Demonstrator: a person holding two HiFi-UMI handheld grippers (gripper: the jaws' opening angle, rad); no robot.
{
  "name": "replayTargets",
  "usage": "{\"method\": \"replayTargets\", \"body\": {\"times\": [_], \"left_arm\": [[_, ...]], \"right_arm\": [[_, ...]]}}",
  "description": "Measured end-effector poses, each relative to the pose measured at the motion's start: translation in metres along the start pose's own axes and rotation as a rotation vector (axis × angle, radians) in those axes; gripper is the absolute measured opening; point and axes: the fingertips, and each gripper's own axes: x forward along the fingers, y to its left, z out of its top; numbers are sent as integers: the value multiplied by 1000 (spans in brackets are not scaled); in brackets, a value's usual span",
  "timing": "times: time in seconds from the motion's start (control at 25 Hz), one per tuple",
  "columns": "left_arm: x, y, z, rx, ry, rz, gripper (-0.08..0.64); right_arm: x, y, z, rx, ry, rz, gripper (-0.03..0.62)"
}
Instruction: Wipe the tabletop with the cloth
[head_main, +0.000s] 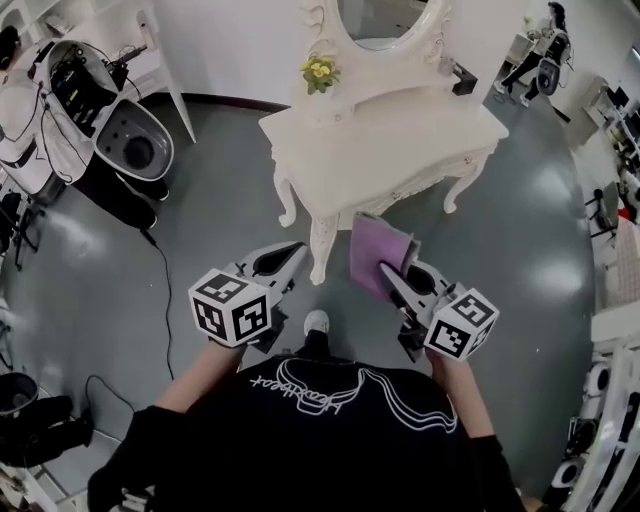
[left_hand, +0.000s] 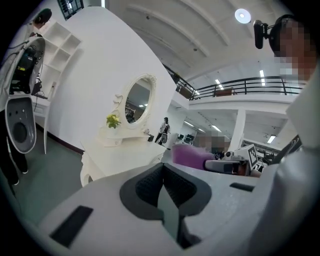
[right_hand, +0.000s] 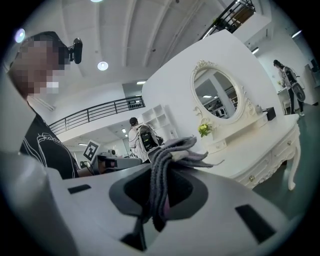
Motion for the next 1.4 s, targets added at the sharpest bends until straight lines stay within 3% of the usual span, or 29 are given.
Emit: {"method": "replayTargets", "body": {"times": [0.56,0.8,1.0,1.4], "left_arm": [[125,173,43,-130,51,53,5],[136,202,49,-139,65,89,5],[139,220,45,-178,73,145,5],[140,258,58,-225,41,298,5]], "right_arm": [[153,-150,29,68,129,3,51],[186,-166,25,72,181,39,51],[219,-176,28,-4,234,86,51],[297,-201,24,-54,359,242,51]]}}
